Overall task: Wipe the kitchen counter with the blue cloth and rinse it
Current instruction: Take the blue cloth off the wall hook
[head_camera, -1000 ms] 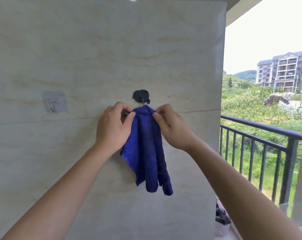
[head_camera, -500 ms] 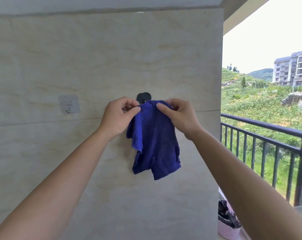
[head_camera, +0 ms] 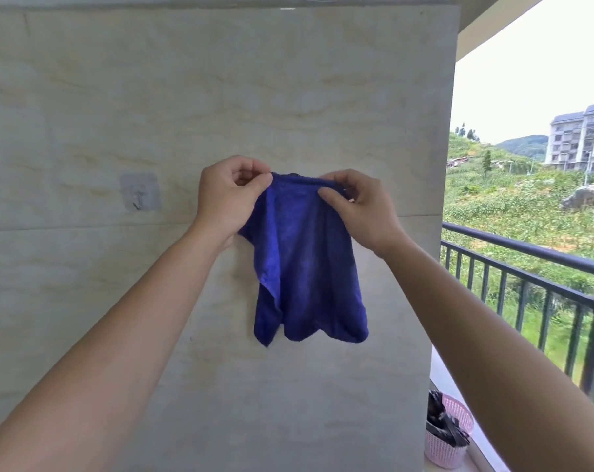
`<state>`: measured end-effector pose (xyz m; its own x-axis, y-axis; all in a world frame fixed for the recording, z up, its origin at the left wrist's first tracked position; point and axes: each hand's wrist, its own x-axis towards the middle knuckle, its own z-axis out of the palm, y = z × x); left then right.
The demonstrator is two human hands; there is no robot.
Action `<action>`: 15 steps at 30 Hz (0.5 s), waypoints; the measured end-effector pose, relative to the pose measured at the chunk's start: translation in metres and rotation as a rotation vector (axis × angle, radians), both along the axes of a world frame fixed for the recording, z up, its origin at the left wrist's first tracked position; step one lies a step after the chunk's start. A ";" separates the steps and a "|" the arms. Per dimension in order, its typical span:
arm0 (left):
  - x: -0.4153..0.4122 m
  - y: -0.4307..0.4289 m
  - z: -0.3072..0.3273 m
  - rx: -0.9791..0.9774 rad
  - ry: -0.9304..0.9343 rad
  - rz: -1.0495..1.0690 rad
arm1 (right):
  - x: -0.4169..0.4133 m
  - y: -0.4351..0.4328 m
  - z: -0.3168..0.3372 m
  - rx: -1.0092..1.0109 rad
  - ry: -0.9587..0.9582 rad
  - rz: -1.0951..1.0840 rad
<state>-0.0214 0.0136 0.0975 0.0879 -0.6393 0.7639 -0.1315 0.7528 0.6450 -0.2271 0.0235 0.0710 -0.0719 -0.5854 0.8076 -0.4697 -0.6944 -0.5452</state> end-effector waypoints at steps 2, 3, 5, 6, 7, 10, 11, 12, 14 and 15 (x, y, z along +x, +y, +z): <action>-0.001 0.004 0.001 -0.071 -0.044 0.006 | 0.005 0.007 0.007 -0.088 -0.048 -0.006; -0.001 0.006 -0.002 -0.081 -0.078 0.009 | 0.006 0.011 0.008 -0.091 -0.049 0.001; -0.001 0.008 -0.022 -0.069 -0.133 0.020 | 0.000 0.018 -0.002 0.016 -0.009 0.024; -0.001 0.008 -0.038 -0.051 -0.148 0.027 | -0.005 0.021 -0.013 0.124 0.034 0.024; 0.000 0.009 -0.058 -0.025 -0.156 0.029 | -0.009 0.024 -0.029 0.251 0.093 0.010; -0.006 0.015 -0.121 0.061 -0.153 0.012 | -0.022 0.030 -0.087 0.469 0.294 -0.111; -0.010 0.017 -0.140 0.090 -0.154 0.006 | -0.024 0.033 -0.106 0.492 0.332 -0.148; -0.014 0.020 -0.158 0.117 -0.160 -0.001 | -0.026 0.036 -0.122 0.503 0.347 -0.171; -0.022 0.022 -0.184 0.161 -0.167 -0.023 | -0.034 0.043 -0.146 0.517 0.326 -0.180; -0.026 0.022 -0.193 0.176 -0.171 -0.039 | -0.040 0.047 -0.153 0.522 0.310 -0.184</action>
<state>-0.0479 0.0354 -0.0952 -0.0611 -0.7641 0.6421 -0.2231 0.6375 0.7374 -0.2671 0.0708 -0.0820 -0.0176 -0.9080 0.4186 -0.7465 -0.2666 -0.6096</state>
